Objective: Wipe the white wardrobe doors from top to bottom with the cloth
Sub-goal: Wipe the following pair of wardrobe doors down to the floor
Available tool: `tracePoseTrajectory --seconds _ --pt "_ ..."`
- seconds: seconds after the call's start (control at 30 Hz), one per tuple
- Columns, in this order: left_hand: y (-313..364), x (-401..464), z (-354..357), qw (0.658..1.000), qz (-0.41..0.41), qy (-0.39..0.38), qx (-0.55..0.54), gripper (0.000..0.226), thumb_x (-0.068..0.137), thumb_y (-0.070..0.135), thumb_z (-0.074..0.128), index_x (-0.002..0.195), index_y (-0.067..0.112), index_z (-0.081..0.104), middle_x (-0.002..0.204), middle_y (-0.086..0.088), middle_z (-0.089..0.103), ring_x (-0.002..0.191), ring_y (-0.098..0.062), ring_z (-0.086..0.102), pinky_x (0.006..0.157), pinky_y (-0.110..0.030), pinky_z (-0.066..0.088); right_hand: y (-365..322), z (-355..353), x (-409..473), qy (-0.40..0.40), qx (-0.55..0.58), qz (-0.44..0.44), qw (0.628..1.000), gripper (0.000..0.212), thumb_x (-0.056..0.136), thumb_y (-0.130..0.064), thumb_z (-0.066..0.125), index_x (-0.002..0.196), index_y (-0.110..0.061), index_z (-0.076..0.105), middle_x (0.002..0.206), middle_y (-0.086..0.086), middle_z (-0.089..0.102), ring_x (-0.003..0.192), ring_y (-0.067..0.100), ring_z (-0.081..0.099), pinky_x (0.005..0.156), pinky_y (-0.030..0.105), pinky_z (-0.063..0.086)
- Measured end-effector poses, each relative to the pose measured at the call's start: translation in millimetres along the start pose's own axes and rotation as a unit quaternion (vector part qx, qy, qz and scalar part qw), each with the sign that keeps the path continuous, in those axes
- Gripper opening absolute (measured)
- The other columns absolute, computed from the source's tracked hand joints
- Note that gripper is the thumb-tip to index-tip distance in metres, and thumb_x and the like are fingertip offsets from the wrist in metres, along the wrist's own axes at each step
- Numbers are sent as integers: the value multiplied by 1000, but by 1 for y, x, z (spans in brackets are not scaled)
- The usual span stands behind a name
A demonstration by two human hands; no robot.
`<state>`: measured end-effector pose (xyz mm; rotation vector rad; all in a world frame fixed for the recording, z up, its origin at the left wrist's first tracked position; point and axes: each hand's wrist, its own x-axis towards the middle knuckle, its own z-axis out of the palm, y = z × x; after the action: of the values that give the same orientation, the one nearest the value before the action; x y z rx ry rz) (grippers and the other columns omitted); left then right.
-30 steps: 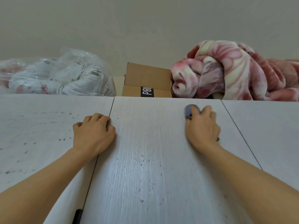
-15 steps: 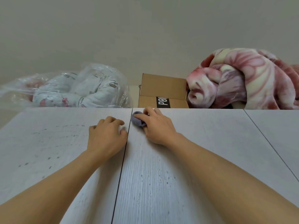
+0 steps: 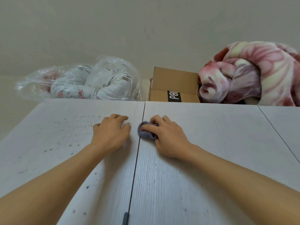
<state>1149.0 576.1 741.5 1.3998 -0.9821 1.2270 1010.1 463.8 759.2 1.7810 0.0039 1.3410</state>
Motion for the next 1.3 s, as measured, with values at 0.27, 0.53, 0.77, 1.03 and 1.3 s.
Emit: tracePoseTrajectory --seconds 0.27,0.53,0.77,1.03,1.3 --pt "-4 -29 0 997 6 -53 47 43 96 27 38 139 24 39 145 2 34 133 -21 29 108 -46 22 28 -9 21 14 -10 208 978 46 91 -10 43 131 -34 44 123 3 38 114 26 36 80 34 34" --pt "-4 -55 -10 997 24 -56 55 45 96 28 40 141 24 37 147 3 32 134 -21 29 107 -44 25 -8 -17 -65 -36 45 -35 998 41 89 -16 47 124 -35 54 119 -4 48 100 17 44 73 26 28" --pt "9 -92 10 995 35 -80 53 45 94 31 37 139 27 39 148 7 30 137 -17 21 110 -42 15 -3 -16 -64 39 33 251 967 47 89 -6 46 129 -30 51 125 2 40 110 23 37 82 29 31" --pt "0 -112 20 990 75 -75 88 61 86 40 29 145 26 32 153 1 25 141 -17 19 111 -44 14 -10 -33 -127 -55 71 -51 995 35 88 -28 41 113 -30 65 110 4 55 93 24 52 72 30 39" --pt "-6 -106 14 990 82 -89 78 48 96 37 40 143 29 35 153 3 28 140 -17 23 110 -46 17 -46 -12 -114 39 60 119 990 39 85 -6 57 117 -29 61 120 1 48 104 25 41 79 29 25"
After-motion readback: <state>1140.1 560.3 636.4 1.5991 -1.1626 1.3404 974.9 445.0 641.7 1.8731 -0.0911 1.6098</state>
